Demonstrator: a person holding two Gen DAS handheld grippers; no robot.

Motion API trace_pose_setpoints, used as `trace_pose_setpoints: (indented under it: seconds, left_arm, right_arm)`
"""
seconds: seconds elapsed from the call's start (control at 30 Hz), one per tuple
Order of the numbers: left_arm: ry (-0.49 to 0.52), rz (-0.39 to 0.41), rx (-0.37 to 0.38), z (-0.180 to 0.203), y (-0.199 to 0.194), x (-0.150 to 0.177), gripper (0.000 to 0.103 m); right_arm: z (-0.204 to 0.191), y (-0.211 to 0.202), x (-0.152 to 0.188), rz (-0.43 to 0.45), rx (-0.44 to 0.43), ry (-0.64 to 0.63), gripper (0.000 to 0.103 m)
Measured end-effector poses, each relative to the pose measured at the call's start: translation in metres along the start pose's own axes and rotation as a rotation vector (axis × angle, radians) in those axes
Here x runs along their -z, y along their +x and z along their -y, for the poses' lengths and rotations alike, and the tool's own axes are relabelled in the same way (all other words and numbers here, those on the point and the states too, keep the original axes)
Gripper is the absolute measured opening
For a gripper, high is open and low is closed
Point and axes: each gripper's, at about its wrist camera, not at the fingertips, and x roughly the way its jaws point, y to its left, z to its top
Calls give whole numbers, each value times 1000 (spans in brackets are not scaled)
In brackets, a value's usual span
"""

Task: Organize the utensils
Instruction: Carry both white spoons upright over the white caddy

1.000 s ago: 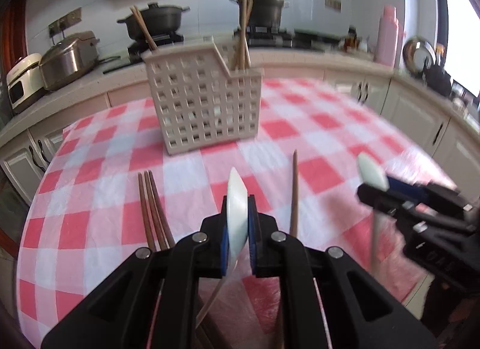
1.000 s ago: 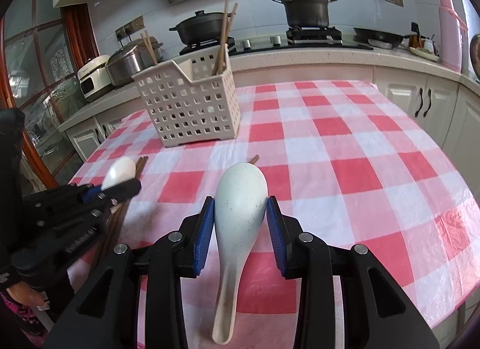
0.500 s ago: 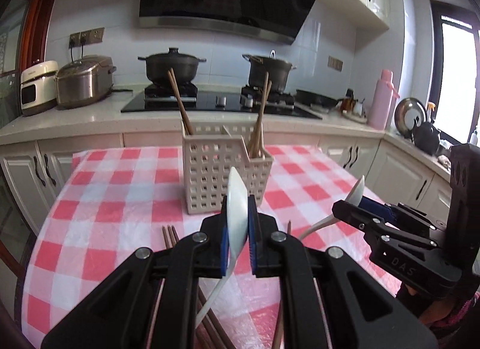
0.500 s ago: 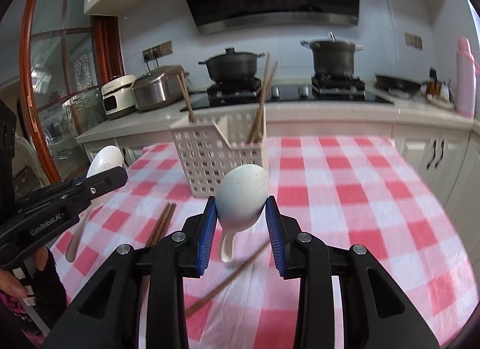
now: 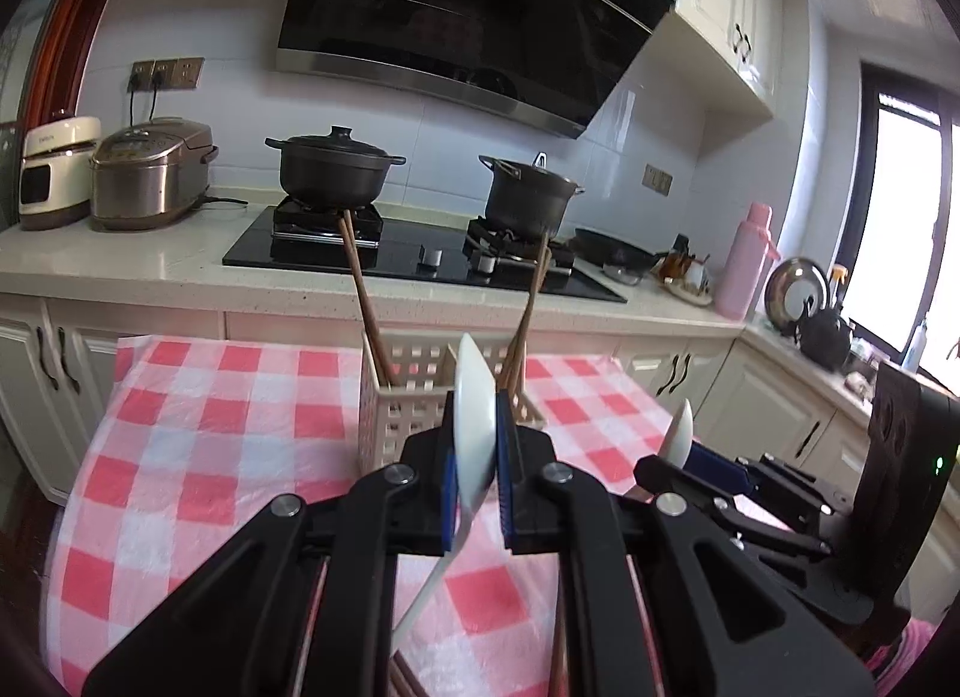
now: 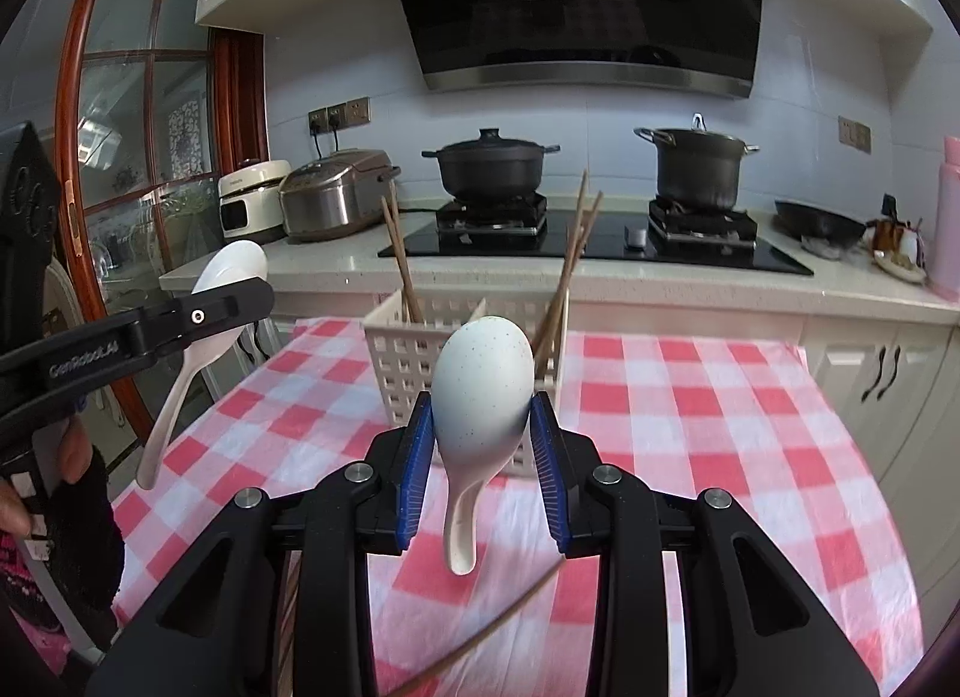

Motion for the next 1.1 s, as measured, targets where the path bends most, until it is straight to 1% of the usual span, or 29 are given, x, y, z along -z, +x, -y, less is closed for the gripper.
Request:
trace_pose_setpoints:
  seconds: [0.1, 0.3, 0.47, 0.57, 0.7, 0.77, 0.87, 1.0, 1.1]
  left_arm:
    - [-29, 11, 18, -7, 8, -18, 10]
    - [-13, 56, 23, -4, 18, -49, 10]
    - [-36, 82, 43, -4, 30, -70, 10]
    - [-49, 100, 53, -4, 39, -83, 10]
    - [-81, 118, 74, -4, 50, -100, 10]
    - [-94, 135, 80, -4, 57, -109, 10]
    - [-113, 159, 92, -4, 65, -117, 10]
    - [-142, 177, 130, -6, 78, -123, 10]
    - [-143, 187, 147, -7, 87, -122, 10]
  right_arm:
    - [4, 5, -14, 16, -1, 2, 32]
    - [10, 16, -42, 42, -4, 0, 32]
    - [11, 26, -62, 68, -10, -15, 32]
    - [18, 34, -75, 76, -26, -6, 32]
    - [30, 46, -93, 77, -79, 22, 31]
    - [33, 52, -98, 80, -94, 28, 32]
    - [39, 63, -103, 71, -95, 30, 32]
    - [43, 72, -100, 55, -85, 19, 32]
    - [44, 75, -97, 52, -88, 17, 32]
